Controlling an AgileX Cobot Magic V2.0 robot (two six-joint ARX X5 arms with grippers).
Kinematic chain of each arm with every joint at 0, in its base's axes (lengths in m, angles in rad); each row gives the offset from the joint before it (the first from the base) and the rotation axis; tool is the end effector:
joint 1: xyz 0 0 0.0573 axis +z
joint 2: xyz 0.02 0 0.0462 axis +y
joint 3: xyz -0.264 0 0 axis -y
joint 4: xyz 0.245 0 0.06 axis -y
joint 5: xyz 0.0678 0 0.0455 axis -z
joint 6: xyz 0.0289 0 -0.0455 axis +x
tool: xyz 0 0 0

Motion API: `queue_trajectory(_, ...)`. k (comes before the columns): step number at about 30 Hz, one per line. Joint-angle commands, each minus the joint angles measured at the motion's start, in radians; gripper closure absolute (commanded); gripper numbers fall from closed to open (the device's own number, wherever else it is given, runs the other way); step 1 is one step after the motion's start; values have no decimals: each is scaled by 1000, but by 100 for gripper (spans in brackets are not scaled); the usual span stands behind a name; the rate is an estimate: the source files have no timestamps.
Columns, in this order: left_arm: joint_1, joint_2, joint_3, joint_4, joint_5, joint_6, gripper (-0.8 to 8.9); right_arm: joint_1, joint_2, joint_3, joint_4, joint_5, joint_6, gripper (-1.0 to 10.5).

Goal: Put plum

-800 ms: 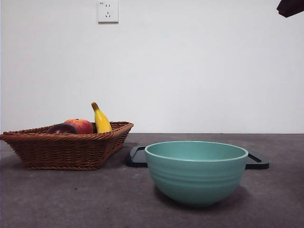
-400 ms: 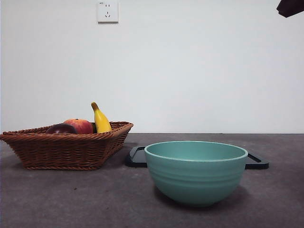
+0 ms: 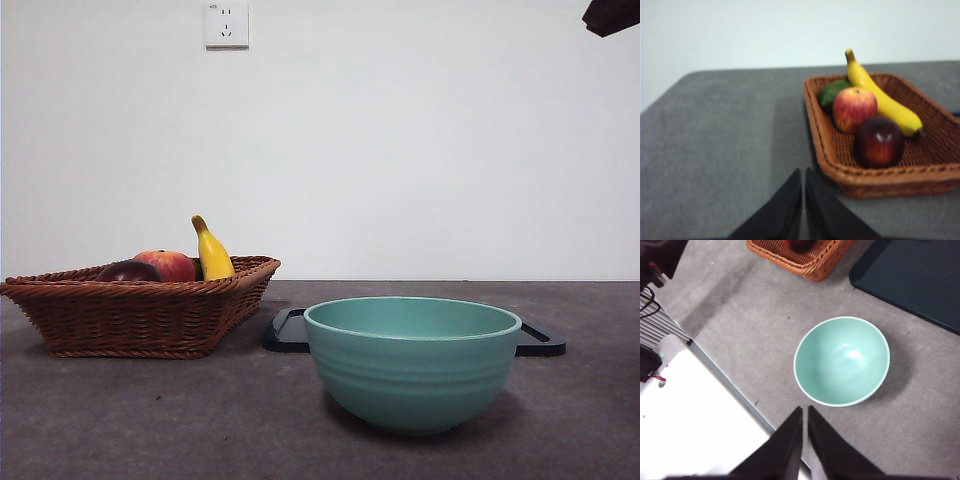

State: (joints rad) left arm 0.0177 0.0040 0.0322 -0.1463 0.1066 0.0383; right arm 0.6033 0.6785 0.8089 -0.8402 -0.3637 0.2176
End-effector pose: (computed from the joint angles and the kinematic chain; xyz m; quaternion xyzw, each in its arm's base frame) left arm 0.0951 -0.0014 0.1601 0.0154 0.0580 -0.0455 0.9972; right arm 0.0942 0.0774 0.2988 0.0489 0.3903 0.3959 0.8298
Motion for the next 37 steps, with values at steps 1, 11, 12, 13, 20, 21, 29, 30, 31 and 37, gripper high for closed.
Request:
queue_trajectory(1,3,-1,-21,-32,-3,-5,804,8,5,18,10,1,10,941)
queue_trajectory(11,2,-1,-21,-38,-3,-2,804,8,5,18,10,1,10,940)
queue_trajectory(12,3,-1,-21,-38,-3,-2,804,8,5,18,10,1,10,940)
queue_trajectory(13,3,-1,-21,-38,-3,-2,804,8,5,18,10,1,10,941)
queue_trajectory(20,2,-1,-21,-38,-3,-2,804,8,5,18,10,1,10,940)
queue_trajectory(21,3,-1,-21,-38,-3,-2,804,8,5,18,10,1,10,940)
queue_trajectory(29,2,-1,-21,-38,-3,-2,804,8,5,18,10,1,10,941)
queue_trajectory(30,2,-1,-21,-38,-3,-2,804,8,5,18,10,1,10,940)
queue_trajectory(31,2,-1,-21,-38,-3,-2,804,8,5,18,10,1,10,941)
queue_trajectory(37,2,-1,-21,-38,-3,-2,804,-26,-29,11,74,127,-157,940)
